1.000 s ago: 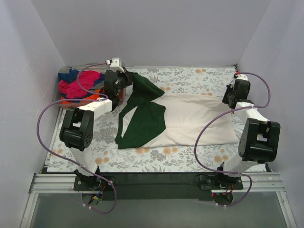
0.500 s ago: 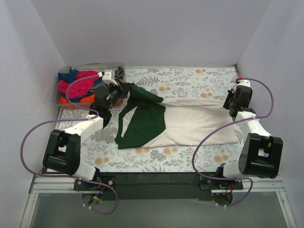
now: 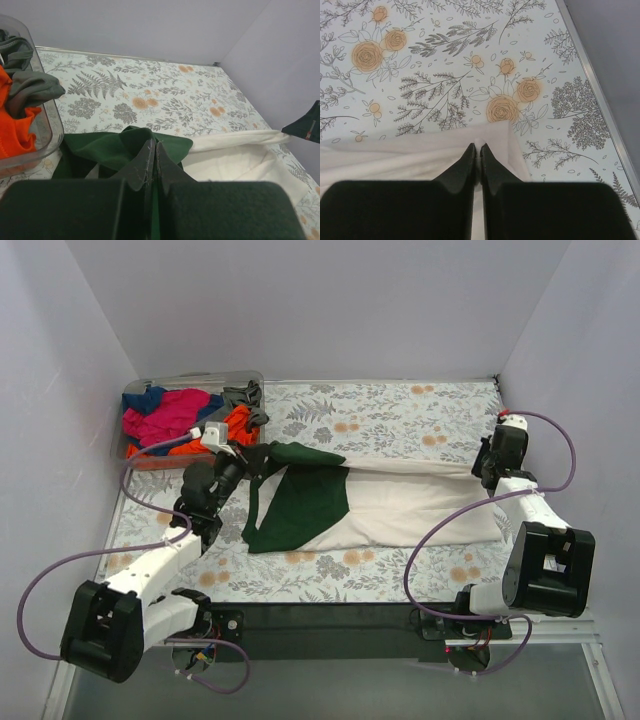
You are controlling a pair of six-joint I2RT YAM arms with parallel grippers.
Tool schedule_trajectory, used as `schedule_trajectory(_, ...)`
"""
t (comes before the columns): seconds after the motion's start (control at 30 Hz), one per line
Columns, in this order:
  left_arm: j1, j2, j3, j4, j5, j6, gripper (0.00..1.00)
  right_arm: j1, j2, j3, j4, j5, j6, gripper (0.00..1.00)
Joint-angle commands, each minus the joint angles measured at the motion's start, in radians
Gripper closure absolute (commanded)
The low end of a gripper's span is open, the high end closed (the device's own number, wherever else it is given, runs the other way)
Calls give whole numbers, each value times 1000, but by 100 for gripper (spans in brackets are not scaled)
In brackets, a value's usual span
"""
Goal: Fold and stack the t-shirts
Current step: Fold the tshirt
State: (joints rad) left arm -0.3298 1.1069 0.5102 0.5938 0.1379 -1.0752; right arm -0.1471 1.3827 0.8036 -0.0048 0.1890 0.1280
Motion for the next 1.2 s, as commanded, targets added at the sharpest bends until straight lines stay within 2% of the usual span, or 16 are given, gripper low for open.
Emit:
schedule_trajectory(0.0,-8,-83,-38,-37,-21,-11,100,3,-25,5,-20,63,2,99)
schedule_trajectory(0.17,-15,-151,-114,-54,-23,-29,100,3,-37,-1,-29,95,1,99)
schedule_trajectory(0.67,-21,-334,-220,-183,-58,-95,100,4,-117,-79,-54,127,21,99)
schedule_trajectory(0.97,-29,-314,-269,-227,-37,-144,100,18,-197,-159,-61,168,44,99)
schedule_trajectory(1.13,-37,-343,-274,-322,-110,-192,100,24,-211,-178,-95,233,76,99)
schedule_trajectory(1.17,-38,-364,-272,-344,-125,-204,100,24,-223,-184,-106,240,81,92)
